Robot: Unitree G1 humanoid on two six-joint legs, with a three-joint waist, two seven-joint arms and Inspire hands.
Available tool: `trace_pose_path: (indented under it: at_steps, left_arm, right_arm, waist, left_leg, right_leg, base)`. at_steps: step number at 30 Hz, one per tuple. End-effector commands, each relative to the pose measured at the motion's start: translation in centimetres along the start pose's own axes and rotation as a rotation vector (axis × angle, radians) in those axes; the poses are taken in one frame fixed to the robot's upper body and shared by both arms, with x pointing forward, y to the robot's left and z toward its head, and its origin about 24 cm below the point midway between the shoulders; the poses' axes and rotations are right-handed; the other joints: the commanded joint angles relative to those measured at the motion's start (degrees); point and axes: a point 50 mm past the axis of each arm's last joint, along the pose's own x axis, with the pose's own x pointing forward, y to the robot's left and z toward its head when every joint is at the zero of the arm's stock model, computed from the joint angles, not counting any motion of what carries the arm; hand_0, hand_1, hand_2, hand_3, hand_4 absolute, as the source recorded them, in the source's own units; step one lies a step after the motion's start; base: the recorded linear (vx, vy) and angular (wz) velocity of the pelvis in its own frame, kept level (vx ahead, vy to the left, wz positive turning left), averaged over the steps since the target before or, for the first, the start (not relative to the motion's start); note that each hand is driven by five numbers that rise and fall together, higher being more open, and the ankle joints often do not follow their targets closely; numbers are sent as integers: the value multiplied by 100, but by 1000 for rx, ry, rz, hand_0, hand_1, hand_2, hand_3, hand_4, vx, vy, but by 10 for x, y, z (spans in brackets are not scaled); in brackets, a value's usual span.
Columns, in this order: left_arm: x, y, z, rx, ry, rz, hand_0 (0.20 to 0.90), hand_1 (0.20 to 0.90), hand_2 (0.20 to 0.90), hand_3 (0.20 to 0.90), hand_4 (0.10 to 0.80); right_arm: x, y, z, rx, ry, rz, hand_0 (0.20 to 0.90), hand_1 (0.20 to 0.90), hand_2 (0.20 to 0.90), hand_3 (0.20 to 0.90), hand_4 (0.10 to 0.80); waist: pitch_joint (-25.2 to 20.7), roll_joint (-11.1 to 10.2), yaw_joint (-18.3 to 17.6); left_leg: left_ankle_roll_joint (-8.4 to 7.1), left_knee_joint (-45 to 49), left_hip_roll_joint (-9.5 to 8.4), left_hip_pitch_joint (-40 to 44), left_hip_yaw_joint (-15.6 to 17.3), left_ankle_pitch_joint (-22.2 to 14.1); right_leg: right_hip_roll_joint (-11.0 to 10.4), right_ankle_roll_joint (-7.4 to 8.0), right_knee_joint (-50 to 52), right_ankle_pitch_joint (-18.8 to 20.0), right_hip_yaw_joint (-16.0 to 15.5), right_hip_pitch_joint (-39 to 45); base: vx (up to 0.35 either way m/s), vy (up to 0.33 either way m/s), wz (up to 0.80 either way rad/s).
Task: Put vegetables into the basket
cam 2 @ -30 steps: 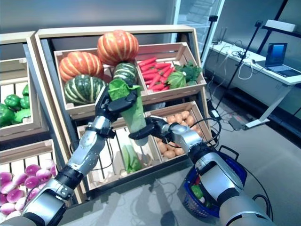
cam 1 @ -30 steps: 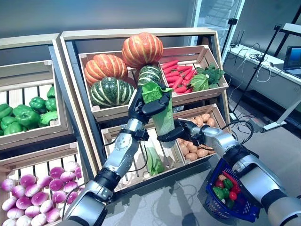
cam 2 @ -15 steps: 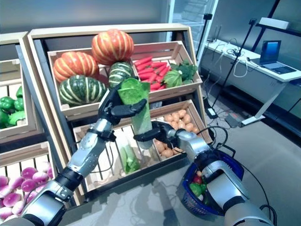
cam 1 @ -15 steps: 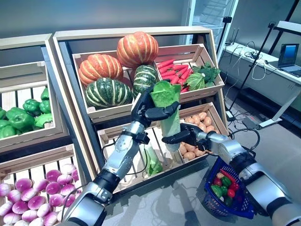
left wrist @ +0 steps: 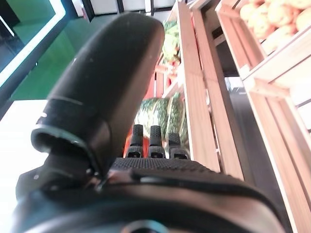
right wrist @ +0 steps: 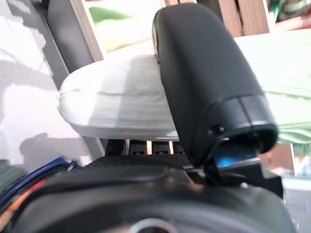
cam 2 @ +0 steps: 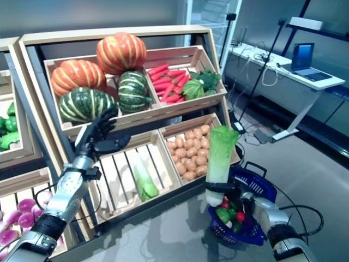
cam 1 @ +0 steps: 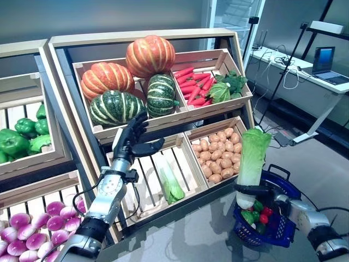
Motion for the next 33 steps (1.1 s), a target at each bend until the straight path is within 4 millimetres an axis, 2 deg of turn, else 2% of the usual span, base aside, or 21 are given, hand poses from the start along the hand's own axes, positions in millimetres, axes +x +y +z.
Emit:
trace_pose_path:
  at_steps: [1, 3, 4, 5, 7, 8, 9, 10, 12, 13, 15, 16, 18, 20, 21, 23, 24, 26, 28, 30, 33]
  left_arm:
    - [8, 14, 30, -26, -166, 2, 900, 900, 900, 900, 800]
    - [-1, 17, 25, -63, -157, 23, 900, 900, 900, 900, 800]
    - [-7, 18, 22, -78, -162, 33, 900, 900, 900, 900, 800]
    - [-10, 17, 20, -99, -158, 37, 900, 900, 900, 900, 800]
    - [-14, 14, 16, -115, -156, 41, 900, 900, 900, 900, 800]
    - [-15, 12, 15, -125, -156, 36, 900, 900, 900, 900, 800]
    - [-14, 10, 17, -130, -169, 21, 900, 900, 900, 900, 800]
    - [-11, 9, 20, -137, -187, 12, 900, 900, 900, 900, 800]
    - [-3, 8, 22, -166, -188, 11, 900, 900, 900, 900, 800]
    - [-2, 4, 17, -189, -168, 16, 900, 900, 900, 900, 800]
    - [-5, 2, 10, -192, -147, 26, 900, 900, 900, 900, 800]
    - [-14, 3, 3, -183, -128, 43, 900, 900, 900, 900, 800]
    - [-25, 9, 0, -161, -113, 60, 900, 900, 900, 900, 800]
    - [-25, 12, 8, -157, -138, 50, 900, 900, 900, 900, 800]
    - [-21, 14, 16, -170, -164, 44, 900, 900, 900, 900, 800]
    - [-16, 13, 18, -213, -172, 73, 900, 900, 900, 900, 800]
    - [-12, 11, 20, -222, -183, 79, 900, 900, 900, 900, 800]
    - [-5, 6, 26, -199, -212, 60, 900, 900, 900, 900, 800]
    - [8, -1, 46, -192, -282, 24, 900, 900, 900, 900, 800]
    - [20, -7, 67, -191, -360, -20, 900, 900, 900, 900, 800]
    - [29, -12, 87, -184, -432, -49, 900, 900, 900, 900, 800]
  right_arm:
    - [-15, -18, 84, -42, -380, -85, 300, 300, 300, 300, 400]
    - [-20, -26, 81, -39, -376, -124, 300, 300, 300, 300, 400]
    - [-25, -34, 79, -36, -378, -161, 300, 300, 300, 300, 400]
    - [-28, -41, 77, -24, -383, -200, 300, 300, 300, 300, 400]
    - [-34, -51, 74, 11, -401, -239, 300, 300, 300, 300, 400]
    - [-36, -53, 73, 31, -418, -259, 300, 300, 300, 300, 400]
    - [-35, -52, 79, 49, -441, -276, 300, 300, 300, 300, 400]
    - [-33, -51, 86, 62, -463, -281, 300, 300, 300, 300, 400]
    - [-27, -48, 92, 119, -490, -306, 300, 300, 300, 300, 400]
    - [-25, -46, 84, 140, -484, -317, 300, 300, 300, 300, 400]
    - [-20, -39, 67, 149, -457, -307, 300, 300, 300, 300, 400]
    - [-17, -35, 57, 149, -423, -310, 300, 300, 300, 300, 400]
    - [-13, -31, 49, 153, -395, -339, 300, 300, 300, 300, 400]
    - [-13, -33, 54, 160, -414, -390, 300, 300, 300, 300, 400]
    - [-11, -34, 61, 171, -436, -422, 300, 300, 300, 300, 400]
    - [-3, -24, 75, 188, -469, -454, 300, 300, 300, 300, 400]
    - [-2, -21, 80, 183, -487, -458, 300, 300, 300, 300, 400]
    - [0, -21, 88, 191, -497, -456, 300, 300, 300, 300, 400]
    - [1, -20, 115, 192, -519, -463, 300, 300, 300, 300, 400]
    - [-5, -28, 139, 195, -534, -474, 300, 300, 300, 300, 400]
    - [-8, -33, 153, 176, -533, -479, 300, 300, 300, 300, 400]
  waist:
    - [-37, -190, -98]
    - [159, -278, -53]
    - [354, -305, 2]
    - [473, -306, 30]
    - [622, -343, 102]
    - [696, -343, 173]
    - [752, -351, 220]
    - [769, -328, 229]
    - [796, -316, 284]
    - [790, -306, 296]
    - [751, -277, 358]
    - [719, -239, 455]
    - [711, -174, 578]
    - [773, -134, 617]
    - [821, -128, 680]
    - [934, -109, 670]
    - [1009, -113, 646]
    - [1068, -133, 663]
    - [1176, -148, 698]
    - [1412, -102, 738]
    - [1628, -1, 730]
  left_leg:
    - [351, 603, -128, -155, 231, -693]
    - [252, 1768, 71, -620, 195, -704]
    - [163, 2567, 241, -993, 103, -491]
    - [127, 2831, 285, -1180, 5, -424]
    - [210, 2695, 57, -1374, -194, -498]
    - [217, 2256, -236, -1434, -444, -501]
    - [220, 1811, -442, -1544, -609, -471]
    - [215, 1158, -531, -1499, -697, -258]
    - [342, 924, -687, -1469, -810, -281]
    - [378, 750, -725, -1363, -832, -257]
    - [384, 344, -683, -1089, -787, -181]
    - [384, 84, -602, -819, -629, -123]
    - [421, 83, -500, -634, -581, -187]
    - [423, 222, -391, -632, -422, -284]
    - [361, 414, -291, -766, -325, -363]
    - [365, 940, -154, -1080, -304, -512]
    - [351, 1037, -108, -1174, -352, -500]
    - [309, 1067, -66, -1291, -407, -472]
    - [225, 1116, -77, -1664, -570, -408]
    - [183, 1527, -76, -2164, -764, -448]
    - [171, 2180, -59, -2721, -955, -586]
  right_leg:
    - [167, -491, 196, -612, 89, 224]
    - [204, -627, 320, -577, 183, 164]
    - [279, -749, 335, -543, 229, 158]
    - [320, -794, 322, -514, 254, 180]
    - [263, -756, 295, -463, 220, 188]
    - [215, -659, 267, -449, 170, 227]
    - [185, -589, 237, -455, 124, 240]
    - [195, -564, 148, -447, 82, 246]
    - [129, -488, 66, -375, 18, 184]
    - [90, -428, 38, -327, -58, 160]
    - [-23, -325, 38, -324, -444, 182]
    - [-164, -226, 103, -350, -829, 280]
    - [-349, -176, 329, -361, -1048, 240]
    - [-425, -116, 404, -343, -1020, 80]
    - [-439, -155, 433, -429, -1155, 55]
    - [-431, -221, 735, -558, -1014, -179]
    - [-418, -232, 791, -567, -956, -245]
    - [-409, -246, 768, -592, -1035, -248]
    - [-400, -292, 787, -659, -1097, -418]
    - [-504, -306, 1094, -743, -1142, -757]
    - [-653, -351, 1711, -949, -1110, -1241]
  base:
    - [36, -189, -13]
    - [-41, -204, -20]
    - [-73, -160, -26]
    - [-101, -90, -33]
    - [-63, 66, -32]
    - [-48, 155, -20]
    - [-45, 176, -20]
    - [-43, 176, -8]
    - [0, 173, -14]
    - [64, 153, -40]
    - [166, 100, -54]
    - [242, 41, -54]
    - [198, -25, -78]
    - [42, -131, -80]
    - [-14, -210, -30]
    - [-13, -248, -19]
    - [-1, -223, -11]
    - [-16, -198, -3]
    - [-117, -177, 6]
    - [-212, -95, 31]
    - [-187, -26, 28]
